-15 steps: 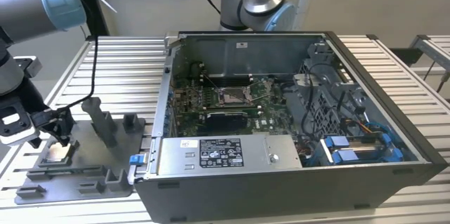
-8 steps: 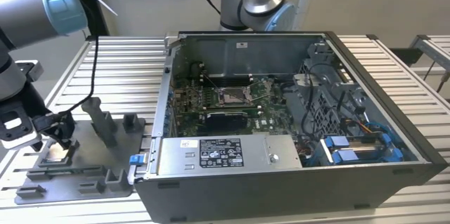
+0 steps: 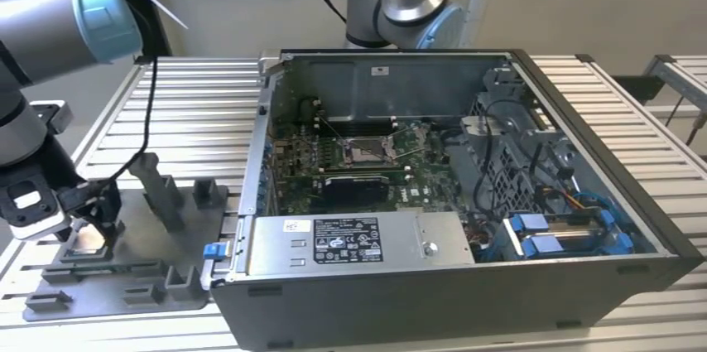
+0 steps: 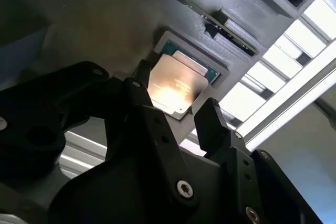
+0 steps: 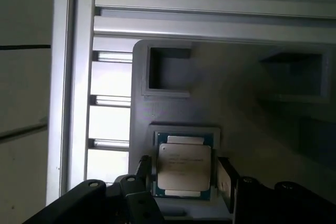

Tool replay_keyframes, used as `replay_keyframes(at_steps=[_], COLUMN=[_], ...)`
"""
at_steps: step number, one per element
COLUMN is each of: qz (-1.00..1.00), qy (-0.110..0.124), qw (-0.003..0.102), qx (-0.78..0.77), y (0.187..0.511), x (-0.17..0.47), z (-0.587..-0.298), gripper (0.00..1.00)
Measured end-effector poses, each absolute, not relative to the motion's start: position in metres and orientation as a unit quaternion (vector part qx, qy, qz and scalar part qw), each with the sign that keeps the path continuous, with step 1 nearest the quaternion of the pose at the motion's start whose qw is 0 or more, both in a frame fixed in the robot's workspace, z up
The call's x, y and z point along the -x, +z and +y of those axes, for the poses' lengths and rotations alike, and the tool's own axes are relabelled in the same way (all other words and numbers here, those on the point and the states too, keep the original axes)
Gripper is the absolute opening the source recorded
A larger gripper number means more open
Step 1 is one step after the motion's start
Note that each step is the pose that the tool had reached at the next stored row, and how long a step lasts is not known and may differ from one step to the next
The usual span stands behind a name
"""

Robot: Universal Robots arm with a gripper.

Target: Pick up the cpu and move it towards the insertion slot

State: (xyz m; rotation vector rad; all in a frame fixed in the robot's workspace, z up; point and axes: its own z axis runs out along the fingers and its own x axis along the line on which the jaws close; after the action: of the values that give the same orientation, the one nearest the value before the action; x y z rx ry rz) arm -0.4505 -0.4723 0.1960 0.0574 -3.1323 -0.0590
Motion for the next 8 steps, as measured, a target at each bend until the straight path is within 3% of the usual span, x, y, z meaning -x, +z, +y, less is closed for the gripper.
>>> replay_keyframes(at_steps=[8], qz=[-1.000], qy=[-0.019], qw=[0.004], qx=[-0.019], y=[0.1901], x=[0.4502], z=[-0.4723], gripper=[1.00])
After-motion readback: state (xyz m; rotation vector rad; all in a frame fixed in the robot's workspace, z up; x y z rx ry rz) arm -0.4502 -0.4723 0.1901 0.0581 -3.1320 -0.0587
